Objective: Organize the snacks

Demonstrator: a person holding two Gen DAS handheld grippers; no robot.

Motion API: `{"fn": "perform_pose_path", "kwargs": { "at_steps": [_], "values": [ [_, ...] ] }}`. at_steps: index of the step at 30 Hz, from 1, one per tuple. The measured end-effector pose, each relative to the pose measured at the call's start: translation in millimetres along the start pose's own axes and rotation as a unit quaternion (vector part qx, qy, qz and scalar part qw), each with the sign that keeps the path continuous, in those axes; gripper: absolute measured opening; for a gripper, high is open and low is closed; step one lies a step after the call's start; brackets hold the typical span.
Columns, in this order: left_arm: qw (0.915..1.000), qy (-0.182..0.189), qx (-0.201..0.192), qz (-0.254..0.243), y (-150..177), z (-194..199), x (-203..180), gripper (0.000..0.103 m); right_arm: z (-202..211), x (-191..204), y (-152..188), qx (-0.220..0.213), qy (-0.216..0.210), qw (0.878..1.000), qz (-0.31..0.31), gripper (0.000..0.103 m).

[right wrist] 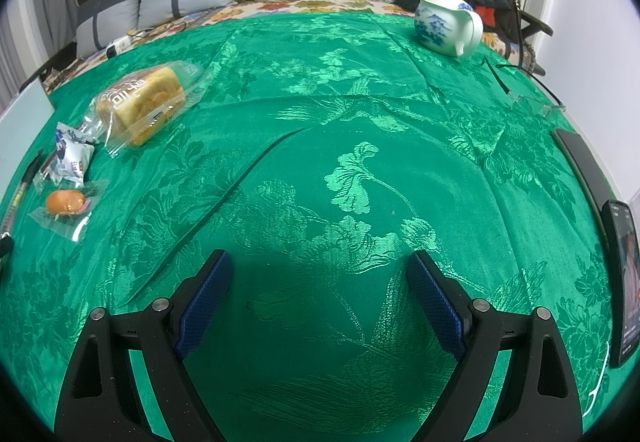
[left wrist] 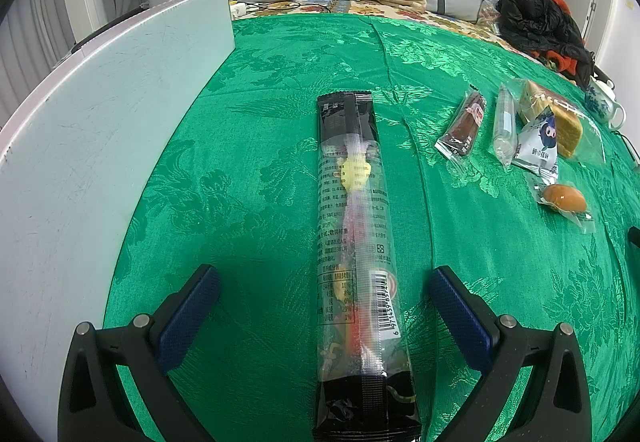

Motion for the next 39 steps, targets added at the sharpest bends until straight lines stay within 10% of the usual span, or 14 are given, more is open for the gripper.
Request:
{"fn": "perform_pose_path", "kwargs": {
  "at_steps": [22,29,32,36,39],
  "values": [
    [0.9997,0.001,0.020,-0.011,-2,-3,0,0.103,-3,5,0,0.006,-0.007,1.000,0.009,0.095],
    [0.9979,-0.005,0.063,-0.015,-22,-17,2,0.098,42,104,-30,-0.004,-0.159,0.983,0.093,0.094],
    [0.9981,-0.001,0.061,0.000,-26,-19,1,0.085,42,169,-47,0.013,-0.221,0.965,0.141,0.094],
    [0.9982,0.009,0.057,-0.015,-28,-10,-4,0.024,-2,228,-64,0.069,-0.238,0.953,0.172,0.091],
    [0.9966,0.041,0.071,0.001,-19,-2,1,0.016,-29,246,-72,0.095,-0.238,0.953,0.165,0.083]
  ]
}}
Point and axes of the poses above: each gripper's, at about its wrist camera, not at the fingertips, and z roughly against the way its jaws point, x to its left, y to its underside, the point moved 8 cm from there along -z, roughly the way its jaws point
